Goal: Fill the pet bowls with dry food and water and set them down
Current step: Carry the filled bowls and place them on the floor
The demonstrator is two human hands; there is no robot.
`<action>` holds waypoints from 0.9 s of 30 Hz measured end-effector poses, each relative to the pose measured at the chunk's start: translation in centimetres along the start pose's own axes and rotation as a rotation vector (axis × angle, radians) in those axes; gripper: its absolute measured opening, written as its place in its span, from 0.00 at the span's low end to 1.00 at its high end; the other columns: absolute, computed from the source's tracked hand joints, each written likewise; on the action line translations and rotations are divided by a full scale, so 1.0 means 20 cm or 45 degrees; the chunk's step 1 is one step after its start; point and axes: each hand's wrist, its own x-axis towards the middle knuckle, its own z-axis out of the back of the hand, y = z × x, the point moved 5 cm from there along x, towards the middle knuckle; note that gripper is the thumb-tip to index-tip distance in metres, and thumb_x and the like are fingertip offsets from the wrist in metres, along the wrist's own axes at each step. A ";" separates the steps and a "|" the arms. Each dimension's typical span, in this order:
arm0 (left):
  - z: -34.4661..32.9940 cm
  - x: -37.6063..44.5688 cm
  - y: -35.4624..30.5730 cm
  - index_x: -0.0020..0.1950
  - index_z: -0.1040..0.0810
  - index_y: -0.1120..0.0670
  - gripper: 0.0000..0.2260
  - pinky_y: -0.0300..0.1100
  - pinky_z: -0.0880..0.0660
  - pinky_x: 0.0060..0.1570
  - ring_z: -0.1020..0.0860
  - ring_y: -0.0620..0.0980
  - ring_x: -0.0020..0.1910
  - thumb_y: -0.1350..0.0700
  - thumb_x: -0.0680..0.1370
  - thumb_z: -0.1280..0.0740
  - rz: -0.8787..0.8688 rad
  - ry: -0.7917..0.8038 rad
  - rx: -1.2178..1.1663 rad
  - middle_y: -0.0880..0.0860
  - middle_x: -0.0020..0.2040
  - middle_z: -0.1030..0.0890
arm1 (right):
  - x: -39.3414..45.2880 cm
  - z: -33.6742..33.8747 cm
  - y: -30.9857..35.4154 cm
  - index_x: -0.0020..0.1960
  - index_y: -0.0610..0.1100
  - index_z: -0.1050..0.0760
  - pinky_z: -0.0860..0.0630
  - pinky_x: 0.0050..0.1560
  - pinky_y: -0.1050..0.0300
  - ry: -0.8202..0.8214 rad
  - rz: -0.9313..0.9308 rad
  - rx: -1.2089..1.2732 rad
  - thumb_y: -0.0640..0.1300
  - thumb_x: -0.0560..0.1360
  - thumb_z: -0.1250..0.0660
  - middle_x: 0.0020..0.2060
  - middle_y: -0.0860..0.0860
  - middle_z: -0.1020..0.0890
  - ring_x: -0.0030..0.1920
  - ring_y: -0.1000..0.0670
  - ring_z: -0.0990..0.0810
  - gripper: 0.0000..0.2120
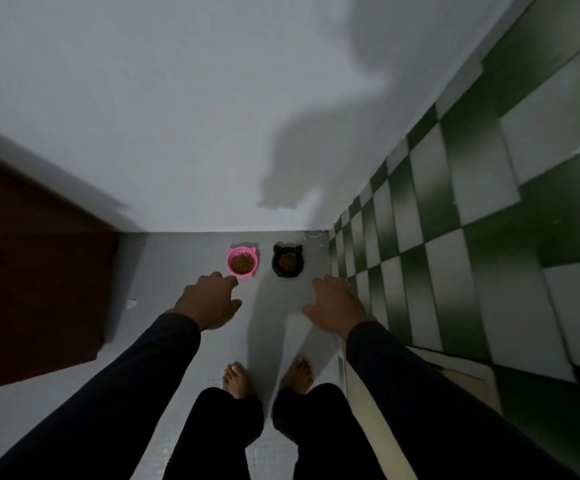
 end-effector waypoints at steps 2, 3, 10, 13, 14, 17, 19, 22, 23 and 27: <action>0.14 -0.14 -0.05 0.77 0.31 0.50 0.24 0.53 0.24 0.63 0.24 0.56 0.64 0.42 0.83 0.36 -0.025 -0.031 -0.006 0.57 0.69 0.25 | -0.14 0.15 0.04 0.62 0.46 0.27 0.30 0.66 0.44 -0.039 0.022 -0.013 0.58 0.76 0.36 0.61 0.45 0.26 0.63 0.41 0.28 0.20; 0.20 -0.20 -0.08 0.77 0.32 0.49 0.25 0.53 0.24 0.63 0.24 0.56 0.64 0.42 0.82 0.35 -0.036 -0.051 -0.015 0.57 0.69 0.25 | -0.20 0.22 0.06 0.59 0.47 0.27 0.29 0.64 0.44 -0.063 0.032 -0.018 0.58 0.75 0.36 0.59 0.45 0.25 0.62 0.42 0.27 0.18; 0.61 -0.50 -0.27 0.76 0.30 0.48 0.24 0.51 0.25 0.63 0.25 0.56 0.66 0.42 0.82 0.35 -0.101 -0.203 -0.084 0.55 0.69 0.26 | -0.54 0.66 0.18 0.54 0.48 0.25 0.27 0.57 0.48 -0.281 0.074 0.042 0.56 0.70 0.38 0.55 0.48 0.21 0.54 0.45 0.24 0.17; 0.75 -0.58 -0.36 0.78 0.32 0.49 0.27 0.52 0.25 0.64 0.26 0.56 0.67 0.42 0.81 0.34 -0.141 -0.291 -0.048 0.55 0.70 0.26 | -0.62 0.81 0.18 0.59 0.47 0.25 0.25 0.60 0.46 -0.323 0.072 0.043 0.58 0.69 0.39 0.57 0.46 0.23 0.58 0.42 0.24 0.23; 0.78 -0.60 -0.38 0.78 0.33 0.49 0.27 0.52 0.25 0.64 0.26 0.56 0.68 0.42 0.81 0.34 -0.151 -0.308 -0.033 0.54 0.70 0.26 | -0.64 0.85 0.18 0.60 0.47 0.26 0.26 0.61 0.45 -0.336 0.058 0.031 0.59 0.69 0.40 0.58 0.46 0.23 0.59 0.42 0.25 0.24; 0.88 -0.63 -0.45 0.79 0.34 0.48 0.27 0.51 0.26 0.66 0.25 0.55 0.68 0.41 0.82 0.35 -0.175 -0.308 0.012 0.54 0.72 0.27 | -0.70 0.94 0.17 0.64 0.48 0.27 0.29 0.62 0.43 -0.347 0.037 0.004 0.59 0.72 0.38 0.61 0.47 0.24 0.61 0.42 0.26 0.24; 0.93 -0.65 -0.49 0.79 0.34 0.49 0.27 0.51 0.27 0.68 0.27 0.55 0.70 0.41 0.82 0.35 -0.196 -0.285 0.041 0.55 0.73 0.28 | -0.75 0.97 0.15 0.65 0.48 0.28 0.29 0.63 0.43 -0.332 0.022 -0.009 0.58 0.75 0.36 0.62 0.47 0.24 0.62 0.42 0.26 0.23; 1.01 -0.68 -0.56 0.79 0.34 0.49 0.27 0.51 0.28 0.69 0.27 0.55 0.71 0.41 0.82 0.35 -0.243 -0.300 0.059 0.55 0.74 0.28 | -0.84 1.02 0.14 0.65 0.48 0.28 0.27 0.64 0.42 -0.337 -0.010 0.006 0.58 0.74 0.35 0.63 0.46 0.24 0.62 0.42 0.25 0.23; 1.03 -0.69 -0.58 0.79 0.34 0.49 0.27 0.50 0.28 0.69 0.27 0.54 0.71 0.41 0.82 0.36 -0.265 -0.313 0.065 0.55 0.74 0.28 | -0.88 1.03 0.13 0.64 0.48 0.28 0.27 0.64 0.42 -0.352 -0.023 0.015 0.59 0.74 0.35 0.62 0.46 0.24 0.61 0.42 0.25 0.23; 1.10 -0.75 -0.66 0.79 0.34 0.48 0.27 0.49 0.28 0.67 0.26 0.54 0.70 0.41 0.82 0.36 -0.383 -0.359 0.110 0.54 0.73 0.28 | -1.04 1.06 0.12 0.64 0.48 0.27 0.26 0.62 0.43 -0.434 -0.117 0.073 0.59 0.75 0.34 0.62 0.47 0.23 0.60 0.43 0.24 0.22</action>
